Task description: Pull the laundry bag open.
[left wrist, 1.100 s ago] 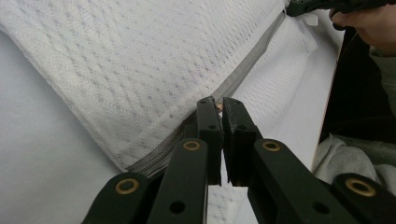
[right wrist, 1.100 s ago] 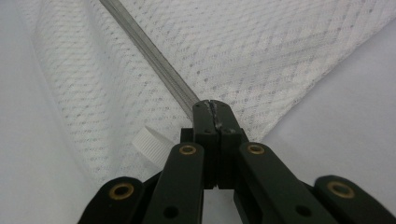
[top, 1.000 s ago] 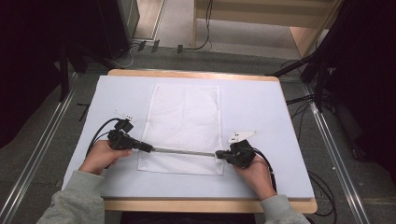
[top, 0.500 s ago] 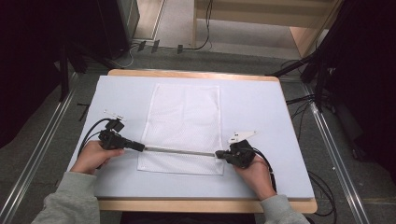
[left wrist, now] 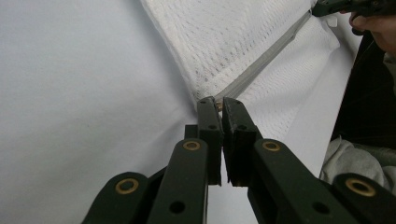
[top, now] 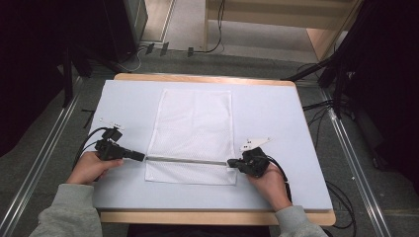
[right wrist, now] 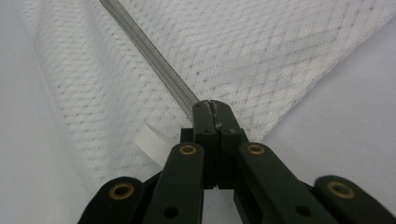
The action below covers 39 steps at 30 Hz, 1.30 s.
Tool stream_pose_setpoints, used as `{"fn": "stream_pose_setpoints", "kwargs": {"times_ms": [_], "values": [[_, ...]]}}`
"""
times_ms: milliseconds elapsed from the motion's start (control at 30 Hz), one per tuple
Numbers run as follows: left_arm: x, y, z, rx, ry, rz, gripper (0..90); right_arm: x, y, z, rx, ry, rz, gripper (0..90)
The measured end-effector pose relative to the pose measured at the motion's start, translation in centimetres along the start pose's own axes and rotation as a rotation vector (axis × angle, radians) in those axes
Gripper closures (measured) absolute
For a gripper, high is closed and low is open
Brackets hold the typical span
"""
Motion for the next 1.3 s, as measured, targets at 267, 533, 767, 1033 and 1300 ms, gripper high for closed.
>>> {"fn": "stream_pose_setpoints", "kwargs": {"times_ms": [267, 533, 767, 1033, 1300], "values": [[-0.1, 1.0, -0.9, 0.030, -0.003, -0.003, 87.7, 0.0, -0.1, -0.2, 0.016, -0.011, 0.005, 90.0], [-0.3, 1.0, -0.8, 0.075, -0.032, -0.038, 71.5, -0.1, -0.3, -0.2, 0.070, -0.067, 0.015, 80.4], [-1.3, -0.2, -0.5, 0.139, -0.112, -0.166, 56.2, -1.1, -0.5, -0.3, 0.053, -0.044, -0.026, 69.7], [-1.5, -1.5, 0.0, 0.148, -0.207, -0.243, 45.2, -2.4, 0.1, -1.2, 0.071, 0.011, -0.076, 58.4], [-1.4, -1.9, 0.7, 0.113, -0.236, -0.249, 42.9, -3.0, 0.5, -1.6, 0.083, 0.038, -0.095, 54.7]]}}
Point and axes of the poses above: each handheld gripper's, and its own axes: x roughly forward along the jaws, y roughly out of its underside, z roughly to its left, the point moved 5 cm from there along x, roughly forward along the jaws, and after that the axes turned 3 degrees about -y, right-handed, at the moved point
